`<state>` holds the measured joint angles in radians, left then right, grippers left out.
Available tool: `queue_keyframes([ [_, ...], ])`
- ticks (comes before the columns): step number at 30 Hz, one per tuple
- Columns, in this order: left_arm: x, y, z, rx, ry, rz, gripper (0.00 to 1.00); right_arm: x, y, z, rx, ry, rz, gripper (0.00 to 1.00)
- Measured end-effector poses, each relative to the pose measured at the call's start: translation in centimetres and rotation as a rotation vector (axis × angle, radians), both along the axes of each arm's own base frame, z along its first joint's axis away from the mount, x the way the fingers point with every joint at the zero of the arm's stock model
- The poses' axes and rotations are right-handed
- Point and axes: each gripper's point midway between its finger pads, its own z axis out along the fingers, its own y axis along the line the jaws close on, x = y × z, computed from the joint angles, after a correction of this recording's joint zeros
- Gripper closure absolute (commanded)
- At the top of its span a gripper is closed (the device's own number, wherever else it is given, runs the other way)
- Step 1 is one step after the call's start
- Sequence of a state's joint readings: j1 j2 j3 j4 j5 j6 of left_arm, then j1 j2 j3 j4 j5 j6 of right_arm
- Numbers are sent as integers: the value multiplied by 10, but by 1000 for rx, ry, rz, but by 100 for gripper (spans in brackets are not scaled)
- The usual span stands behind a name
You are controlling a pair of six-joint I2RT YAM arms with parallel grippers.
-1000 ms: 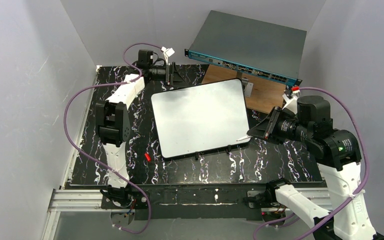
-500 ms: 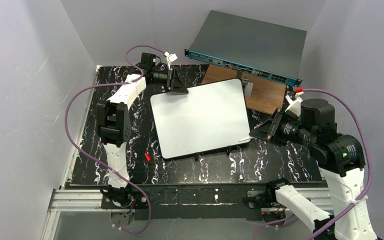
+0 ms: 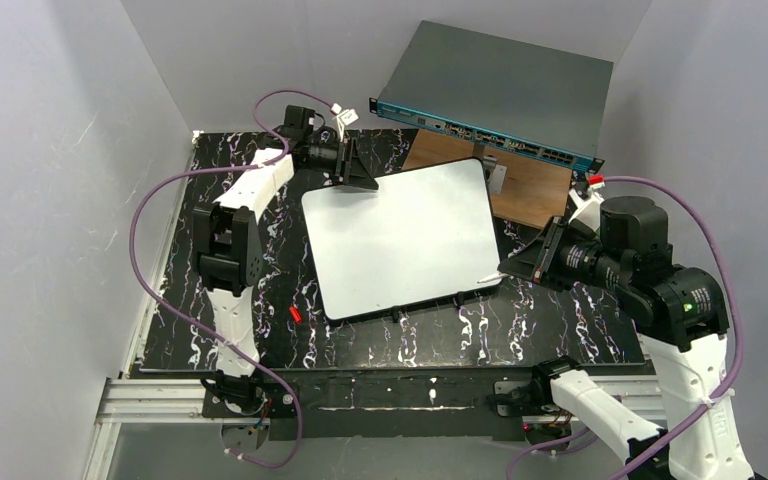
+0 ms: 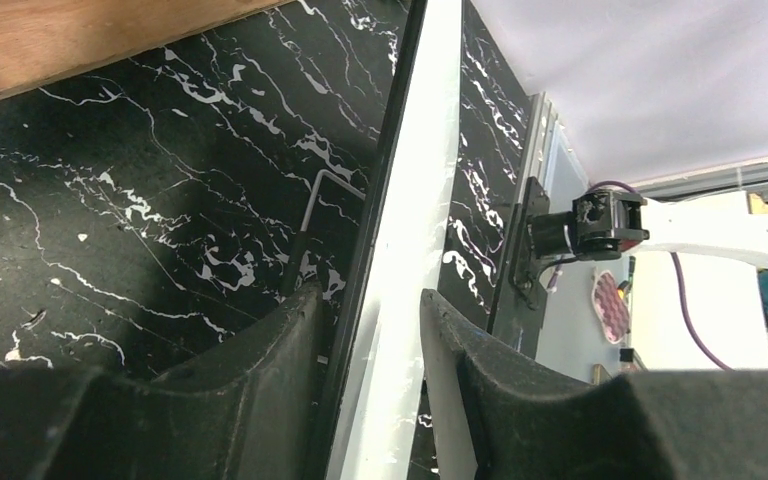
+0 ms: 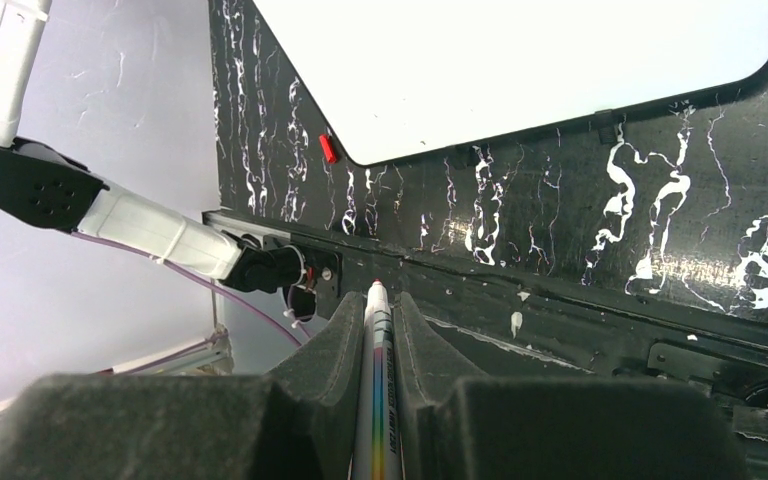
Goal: Write a sentence on the whiteboard
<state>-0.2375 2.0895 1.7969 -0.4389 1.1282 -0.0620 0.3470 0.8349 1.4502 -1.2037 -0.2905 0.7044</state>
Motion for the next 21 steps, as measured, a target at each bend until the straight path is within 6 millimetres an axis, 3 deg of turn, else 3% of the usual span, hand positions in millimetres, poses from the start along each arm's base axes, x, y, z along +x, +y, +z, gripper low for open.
queue_keyframes([
  [5,-4,-1,5,48,-49,20,100,1,3,-1,3,8,15,99],
  [12,-26,-4,35,109,-150,26,100,3,11,4,34,6,52,99],
  [17,-40,-4,44,151,-202,2,99,5,16,4,46,19,74,99],
  [19,-47,-4,47,165,-224,-14,71,5,17,5,51,17,81,99],
  [21,-52,-4,50,174,-252,-33,55,5,18,4,55,19,89,99],
])
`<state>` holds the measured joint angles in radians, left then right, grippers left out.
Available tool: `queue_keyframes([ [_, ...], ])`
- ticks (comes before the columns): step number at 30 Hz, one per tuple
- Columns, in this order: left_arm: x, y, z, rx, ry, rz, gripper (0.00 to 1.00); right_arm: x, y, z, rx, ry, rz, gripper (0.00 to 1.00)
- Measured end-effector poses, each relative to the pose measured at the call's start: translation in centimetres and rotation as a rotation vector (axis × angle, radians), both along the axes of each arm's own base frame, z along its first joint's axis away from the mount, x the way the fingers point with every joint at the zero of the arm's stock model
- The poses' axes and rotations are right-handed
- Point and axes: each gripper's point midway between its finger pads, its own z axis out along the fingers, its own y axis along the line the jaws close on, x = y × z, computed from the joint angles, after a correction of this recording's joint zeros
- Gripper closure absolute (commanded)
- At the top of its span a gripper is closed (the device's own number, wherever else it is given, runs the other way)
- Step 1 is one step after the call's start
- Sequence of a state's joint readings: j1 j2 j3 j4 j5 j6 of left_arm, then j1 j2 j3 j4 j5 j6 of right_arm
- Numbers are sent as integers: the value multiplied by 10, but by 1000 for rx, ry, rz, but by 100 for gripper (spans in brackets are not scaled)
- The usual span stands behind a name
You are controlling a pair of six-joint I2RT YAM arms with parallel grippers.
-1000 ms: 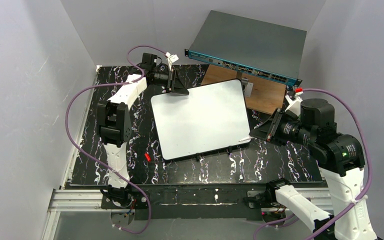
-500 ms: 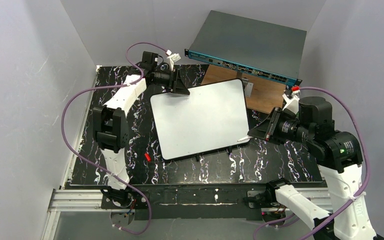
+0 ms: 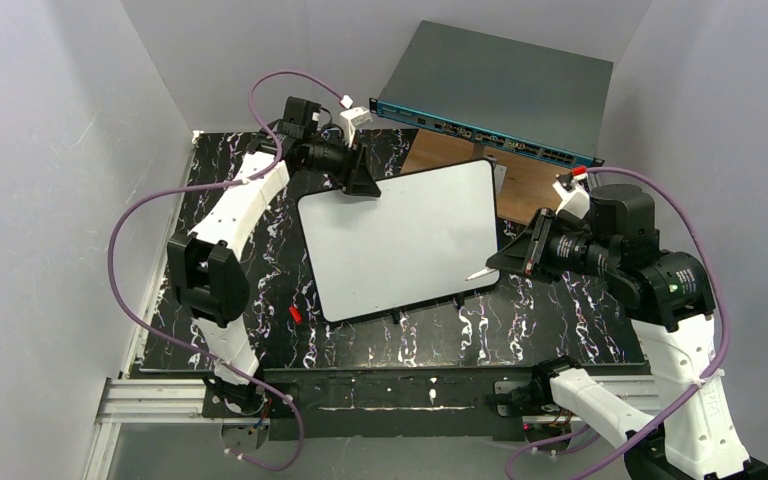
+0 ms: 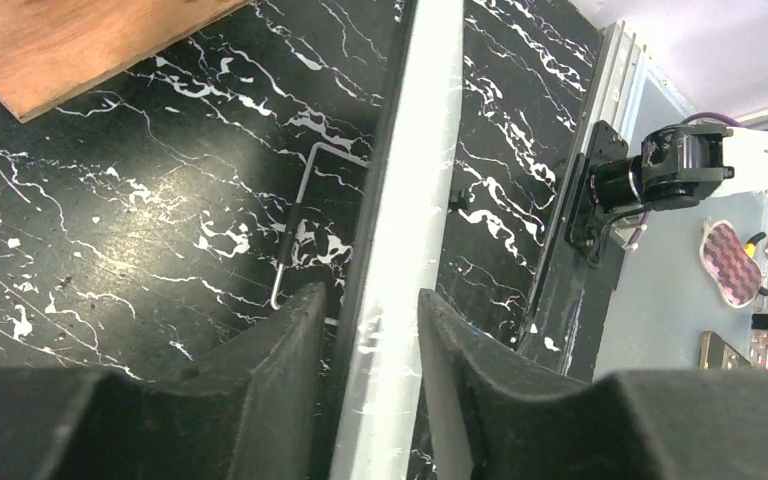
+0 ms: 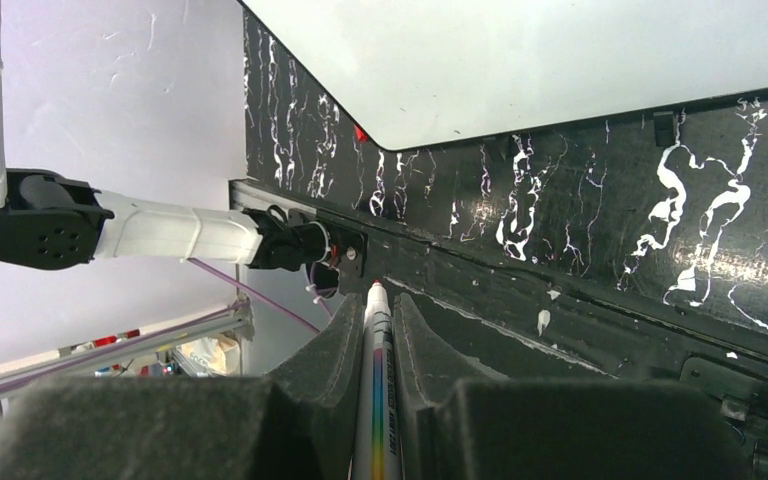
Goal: Write a sentence on the whiteboard
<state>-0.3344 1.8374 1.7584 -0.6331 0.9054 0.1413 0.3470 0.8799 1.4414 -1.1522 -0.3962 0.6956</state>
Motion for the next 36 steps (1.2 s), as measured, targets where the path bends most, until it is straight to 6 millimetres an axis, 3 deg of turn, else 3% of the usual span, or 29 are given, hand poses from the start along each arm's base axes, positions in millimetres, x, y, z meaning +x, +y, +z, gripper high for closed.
queue_keyframes([
  [4,-10,0,12,8,-52,-39,36,-1,1,0,6,2,8,99],
  [7,-17,-2,17,14,-70,-61,34,-2,2,0,9,4,13,99],
  [11,-21,-4,20,20,-82,-81,56,-3,2,-1,10,9,17,99],
  [20,-30,-10,28,57,-133,-124,89,-6,1,0,14,0,19,99],
  [27,-41,-15,30,74,-145,-164,96,-9,1,1,17,-5,21,99],
  [32,-44,-16,32,88,-156,-175,82,-9,1,1,18,-5,22,99],
  [36,-51,-16,22,136,-150,-191,90,-9,2,1,21,-1,26,99],
])
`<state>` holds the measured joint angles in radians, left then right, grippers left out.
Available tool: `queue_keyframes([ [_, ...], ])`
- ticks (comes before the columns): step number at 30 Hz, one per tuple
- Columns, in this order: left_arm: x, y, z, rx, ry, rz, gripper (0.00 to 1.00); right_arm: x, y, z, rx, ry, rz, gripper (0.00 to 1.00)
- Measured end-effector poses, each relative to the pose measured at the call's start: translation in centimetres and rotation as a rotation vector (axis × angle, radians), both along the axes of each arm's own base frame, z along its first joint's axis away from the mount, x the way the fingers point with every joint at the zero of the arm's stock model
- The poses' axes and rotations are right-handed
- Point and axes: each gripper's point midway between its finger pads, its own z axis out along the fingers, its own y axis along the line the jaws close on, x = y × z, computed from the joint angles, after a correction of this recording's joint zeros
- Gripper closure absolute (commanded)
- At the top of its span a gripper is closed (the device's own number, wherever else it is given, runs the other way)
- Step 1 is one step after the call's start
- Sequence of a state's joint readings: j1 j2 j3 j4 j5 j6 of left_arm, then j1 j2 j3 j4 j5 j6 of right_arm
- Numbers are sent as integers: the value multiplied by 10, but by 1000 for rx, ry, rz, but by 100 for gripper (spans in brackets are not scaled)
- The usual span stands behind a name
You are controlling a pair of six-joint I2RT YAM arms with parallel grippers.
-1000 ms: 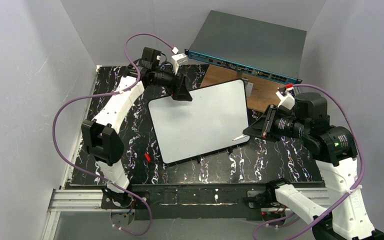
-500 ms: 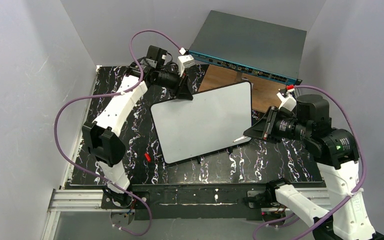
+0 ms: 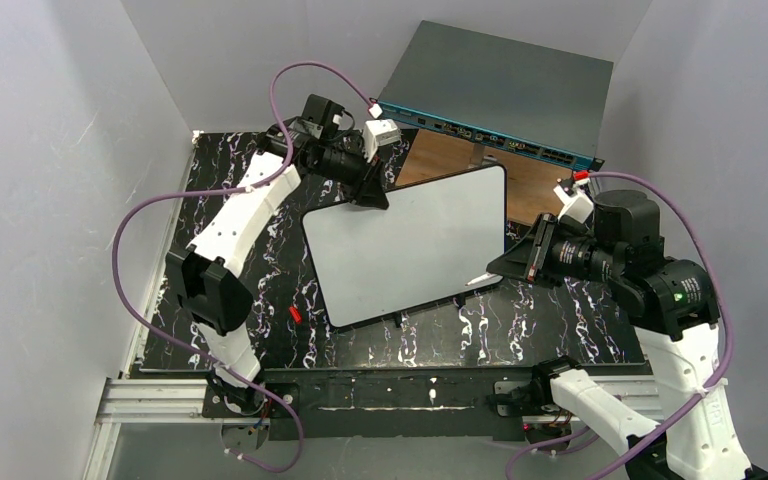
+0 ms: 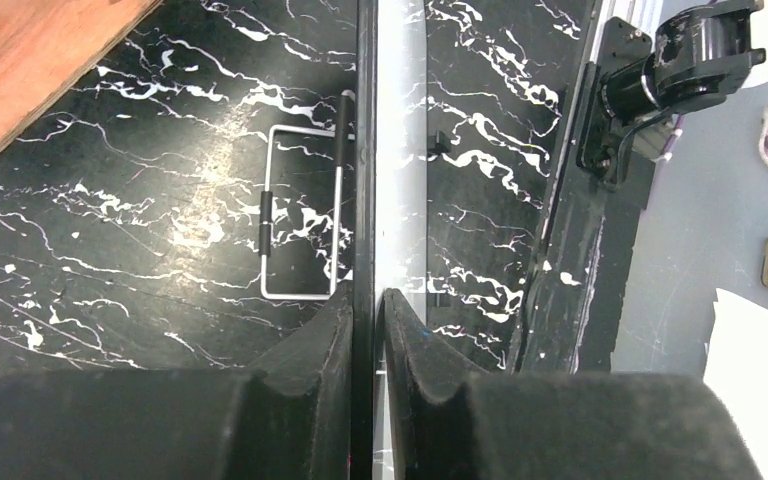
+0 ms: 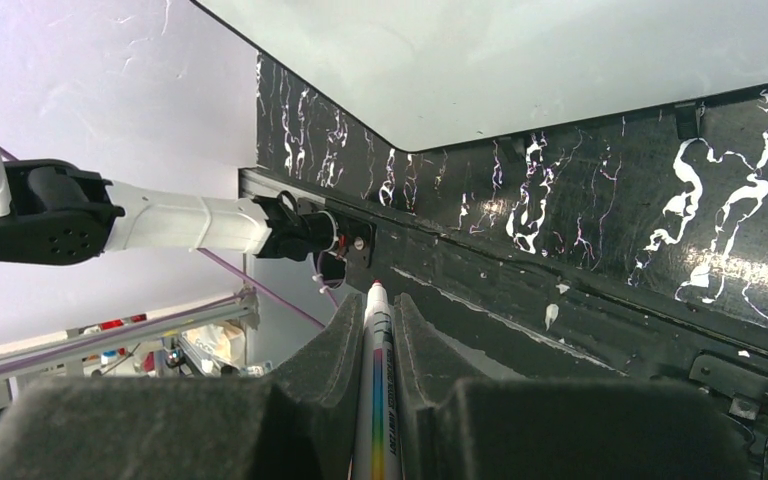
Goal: Write a sentence on the whiteboard
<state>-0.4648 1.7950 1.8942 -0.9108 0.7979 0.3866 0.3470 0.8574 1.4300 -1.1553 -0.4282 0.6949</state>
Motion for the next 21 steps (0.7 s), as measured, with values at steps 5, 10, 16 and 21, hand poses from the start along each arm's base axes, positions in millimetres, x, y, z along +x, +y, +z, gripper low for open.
queue_keyframes([
  [5,-13,-3,5,-7,20,-19,100,1,1,-1,4,2,4,99],
  [10,-25,-6,11,10,-4,-37,100,3,4,-2,17,-4,12,99],
  [16,-24,-4,8,29,-24,-4,100,14,9,-14,36,-31,14,99],
  [21,-22,-2,7,20,-45,42,100,30,15,-14,49,-55,15,99],
])
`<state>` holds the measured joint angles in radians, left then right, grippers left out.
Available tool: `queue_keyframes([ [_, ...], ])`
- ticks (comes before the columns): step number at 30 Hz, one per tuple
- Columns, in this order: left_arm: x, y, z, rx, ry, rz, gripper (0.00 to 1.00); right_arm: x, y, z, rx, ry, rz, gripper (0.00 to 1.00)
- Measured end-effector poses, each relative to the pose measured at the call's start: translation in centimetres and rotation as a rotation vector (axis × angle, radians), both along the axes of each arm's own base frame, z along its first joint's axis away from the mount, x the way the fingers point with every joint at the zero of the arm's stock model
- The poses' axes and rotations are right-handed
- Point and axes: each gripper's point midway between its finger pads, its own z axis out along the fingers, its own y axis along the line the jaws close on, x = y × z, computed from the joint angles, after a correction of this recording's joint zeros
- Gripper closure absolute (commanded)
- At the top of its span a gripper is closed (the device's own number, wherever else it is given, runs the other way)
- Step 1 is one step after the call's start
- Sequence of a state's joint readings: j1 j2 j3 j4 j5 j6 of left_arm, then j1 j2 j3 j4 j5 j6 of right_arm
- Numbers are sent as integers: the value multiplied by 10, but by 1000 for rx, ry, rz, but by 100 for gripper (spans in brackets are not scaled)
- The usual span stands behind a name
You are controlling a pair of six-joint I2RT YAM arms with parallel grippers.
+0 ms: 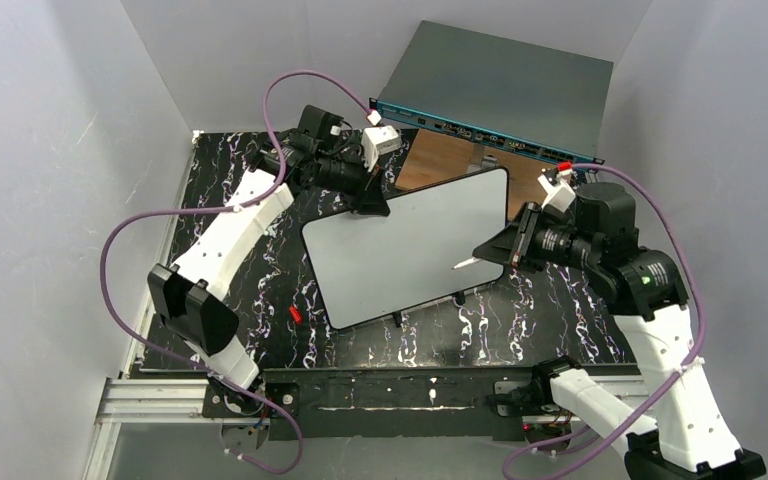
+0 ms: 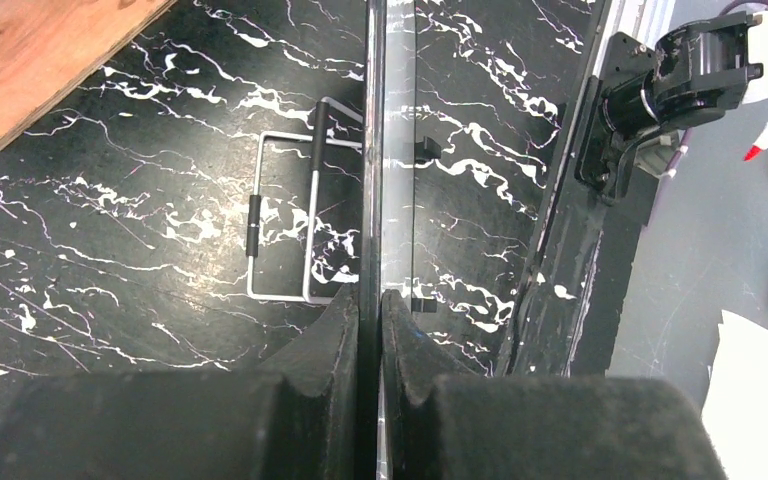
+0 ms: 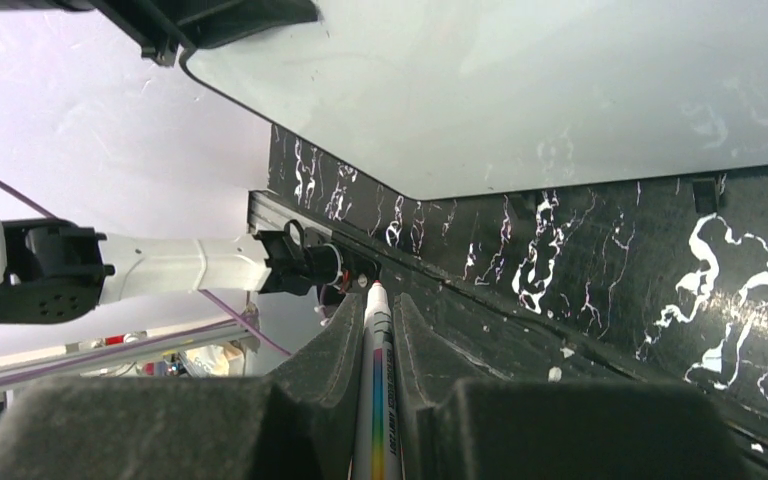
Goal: Write a sentence on the whiteboard
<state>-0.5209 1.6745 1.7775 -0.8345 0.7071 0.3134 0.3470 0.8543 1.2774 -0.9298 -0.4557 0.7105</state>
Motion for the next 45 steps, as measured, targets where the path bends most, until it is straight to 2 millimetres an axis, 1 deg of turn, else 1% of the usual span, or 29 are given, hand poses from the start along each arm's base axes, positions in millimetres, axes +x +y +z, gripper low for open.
queue_keyframes([
  [7,3,2,-2,-29,-32,60,100,25,11,-3,2,-1,17,99],
  [11,5,1,-3,-44,-52,72,100,37,16,2,17,-50,26,99],
  [15,10,0,-5,-51,-73,74,100,45,21,2,22,-110,43,99],
  [18,17,-4,-8,-57,-84,76,100,47,31,2,18,-160,76,99],
  [21,27,-8,-12,-60,-96,82,100,47,46,1,9,-222,128,99],
  [23,33,-11,-15,-64,-96,89,100,44,63,-1,-6,-290,181,99],
  [24,36,-11,-17,-66,-91,97,100,43,74,-5,-19,-354,213,99],
  [26,40,-10,-22,-66,-74,121,100,45,82,-21,-29,-466,207,99],
  [27,41,-9,-24,-66,-63,134,100,42,86,-34,-34,-517,215,99],
  [28,42,-8,-26,-66,-54,145,100,37,94,-38,-35,-557,249,99],
  [29,42,-7,-27,-65,-44,156,100,35,109,-32,-15,-618,278,99],
  [30,43,-7,-29,-64,-35,168,100,34,115,-28,-5,-646,291,99],
  [31,44,-6,-32,-63,-29,178,100,33,133,-19,23,-721,328,99],
  [33,45,-4,-35,-61,-20,192,100,34,149,-25,19,-759,372,99],
  [35,48,-3,-38,-64,-11,208,100,39,165,-35,11,-784,414,99],
  [37,50,-2,-42,-60,-2,228,100,42,174,-43,9,-787,445,99],
  [39,51,-2,-43,-58,-3,234,100,44,179,-45,13,-788,453,99],
  [41,52,-1,-45,-53,-3,243,100,47,185,-43,20,-797,458,99],
  [45,53,1,-49,-43,-3,257,100,52,194,-31,48,-830,455,99],
])
